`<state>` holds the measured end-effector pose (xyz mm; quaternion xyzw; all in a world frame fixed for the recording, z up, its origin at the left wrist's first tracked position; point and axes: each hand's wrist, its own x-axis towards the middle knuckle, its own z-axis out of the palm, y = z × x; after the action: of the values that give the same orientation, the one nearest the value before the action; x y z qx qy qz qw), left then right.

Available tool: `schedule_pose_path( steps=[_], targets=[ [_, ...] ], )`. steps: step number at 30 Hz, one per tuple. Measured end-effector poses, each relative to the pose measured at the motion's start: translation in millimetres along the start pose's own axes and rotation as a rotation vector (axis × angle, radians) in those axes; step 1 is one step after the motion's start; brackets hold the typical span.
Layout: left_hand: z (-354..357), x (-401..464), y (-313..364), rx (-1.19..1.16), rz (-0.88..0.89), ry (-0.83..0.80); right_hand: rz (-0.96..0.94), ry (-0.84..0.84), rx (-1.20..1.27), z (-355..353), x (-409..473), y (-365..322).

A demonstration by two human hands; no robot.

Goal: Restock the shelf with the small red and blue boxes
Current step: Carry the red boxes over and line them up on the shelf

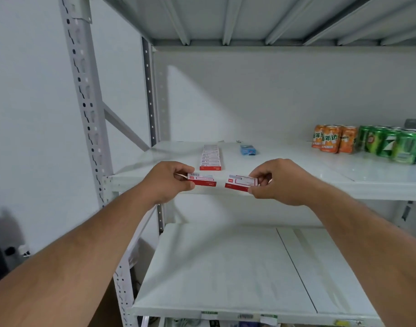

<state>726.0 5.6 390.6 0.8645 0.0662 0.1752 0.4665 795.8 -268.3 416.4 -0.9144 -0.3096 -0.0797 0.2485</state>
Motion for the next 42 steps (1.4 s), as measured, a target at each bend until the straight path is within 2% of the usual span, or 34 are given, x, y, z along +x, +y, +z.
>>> schedule_pose_path(
  steps=[6, 13, 20, 27, 32, 36, 42],
  targets=[
    [22, 57, 1, 0.050, 0.038, 0.013, -0.002, -0.021, -0.003, 0, 52, 32],
    [37, 104, -13, 0.096, -0.017, 0.015, -0.017, -0.058, 0.025, 5, 99, 51],
    [39, 111, -18, 0.210, 0.003, 0.064, -0.007, -0.071, 0.055, 13, 120, 49],
    [26, 109, -25, 0.144, 0.035, 0.017, -0.020, -0.125, 0.061, 29, 128, 26],
    [16, 103, -33, 0.161, 0.078, -0.042, -0.038, -0.119, 0.158, 49, 132, 11],
    [12, 98, -34, 0.146, 0.106, -0.122, -0.027, -0.114, 0.122, 55, 134, 6],
    [13, 98, -38, 0.181, 0.145, -0.134, 0.006, -0.090, 0.043, 57, 131, 6]
  ],
)
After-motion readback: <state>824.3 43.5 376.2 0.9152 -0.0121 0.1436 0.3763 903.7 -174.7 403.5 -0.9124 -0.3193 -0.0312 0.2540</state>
